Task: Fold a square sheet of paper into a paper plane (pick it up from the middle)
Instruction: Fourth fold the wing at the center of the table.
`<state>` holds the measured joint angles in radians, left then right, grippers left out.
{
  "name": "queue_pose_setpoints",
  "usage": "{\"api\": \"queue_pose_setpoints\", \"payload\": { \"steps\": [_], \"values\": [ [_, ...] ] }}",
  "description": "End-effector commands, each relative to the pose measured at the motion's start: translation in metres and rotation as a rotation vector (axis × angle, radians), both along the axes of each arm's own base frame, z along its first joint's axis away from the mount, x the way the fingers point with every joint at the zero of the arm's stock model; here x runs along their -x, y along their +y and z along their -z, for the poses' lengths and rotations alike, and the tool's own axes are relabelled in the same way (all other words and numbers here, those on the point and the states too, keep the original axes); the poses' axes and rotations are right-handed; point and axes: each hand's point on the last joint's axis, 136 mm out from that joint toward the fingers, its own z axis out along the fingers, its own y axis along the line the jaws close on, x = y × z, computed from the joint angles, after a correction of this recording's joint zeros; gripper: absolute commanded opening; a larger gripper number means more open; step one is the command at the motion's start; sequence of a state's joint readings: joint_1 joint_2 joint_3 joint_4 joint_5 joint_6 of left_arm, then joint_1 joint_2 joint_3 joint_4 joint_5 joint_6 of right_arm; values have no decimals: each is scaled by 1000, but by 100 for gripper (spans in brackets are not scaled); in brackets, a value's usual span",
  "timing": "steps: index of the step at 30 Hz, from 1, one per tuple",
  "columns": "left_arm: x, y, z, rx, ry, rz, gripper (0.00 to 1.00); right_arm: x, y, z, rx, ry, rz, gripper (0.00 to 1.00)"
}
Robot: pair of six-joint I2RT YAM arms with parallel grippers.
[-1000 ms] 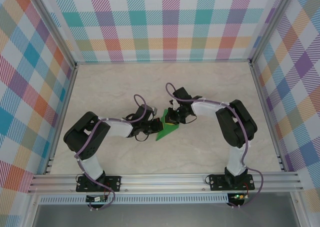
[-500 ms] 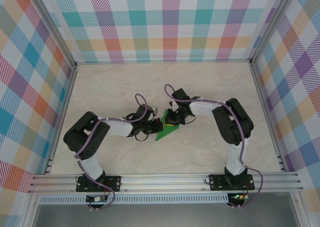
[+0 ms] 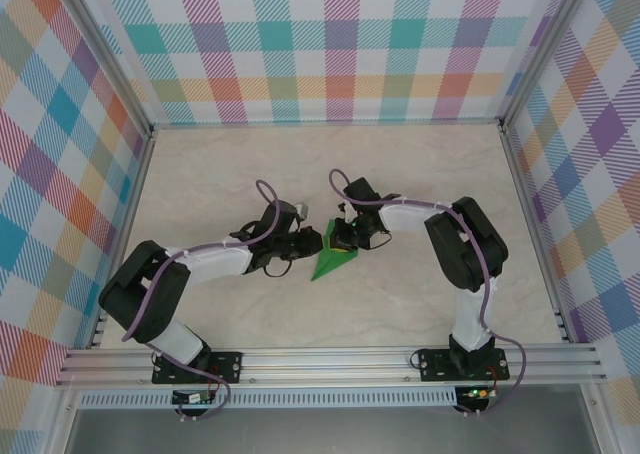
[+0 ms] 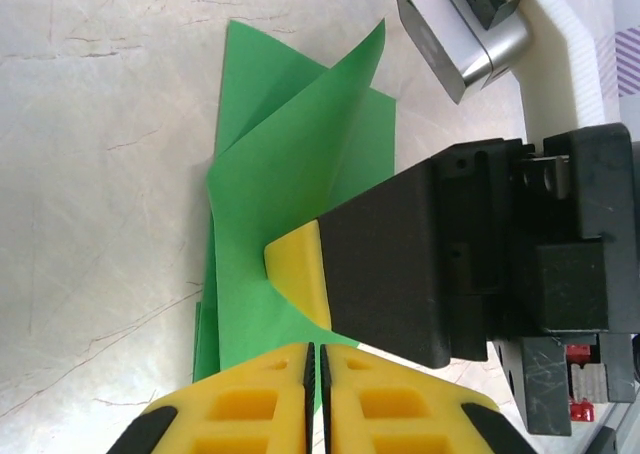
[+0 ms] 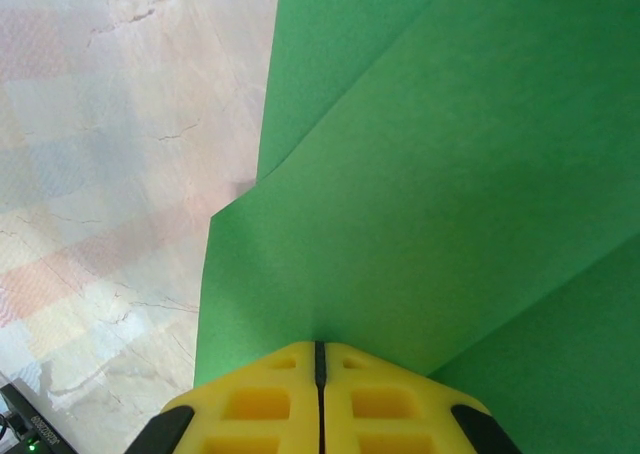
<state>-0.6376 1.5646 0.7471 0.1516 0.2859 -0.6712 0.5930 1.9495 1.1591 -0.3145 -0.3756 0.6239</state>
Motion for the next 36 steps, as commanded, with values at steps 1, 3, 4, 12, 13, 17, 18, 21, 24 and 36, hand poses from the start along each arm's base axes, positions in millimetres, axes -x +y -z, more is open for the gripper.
{"api": "queue_pose_setpoints", "payload": {
  "steps": [1,3,4,12,13,17,18,21,24,36],
  "values": [
    [4,2,9,22,49,-17,12,8,-16,16,76,31,31,6],
    [4,6,15,11,61,-39,16,8,-15,14,66,28,31,7],
    [5,9,18,1,68,-50,19,8,-14,12,59,26,30,7],
    [4,6,34,-10,109,-48,40,5,-8,1,19,9,24,8],
    [3,4,36,-10,112,-45,40,5,-7,-2,10,7,22,8],
    [-5,-1,38,3,109,-33,40,4,-2,-13,-32,-14,13,9],
    [-7,-3,38,10,104,-27,39,4,-1,-16,-39,-17,11,10],
    [-13,-6,38,19,97,-20,35,3,2,-24,-57,-28,5,11],
    [-17,-7,34,32,84,-11,32,4,2,-31,-72,-37,1,12],
    [-20,-15,17,74,33,39,26,5,-36,-39,66,-95,110,24]
  ]
}}
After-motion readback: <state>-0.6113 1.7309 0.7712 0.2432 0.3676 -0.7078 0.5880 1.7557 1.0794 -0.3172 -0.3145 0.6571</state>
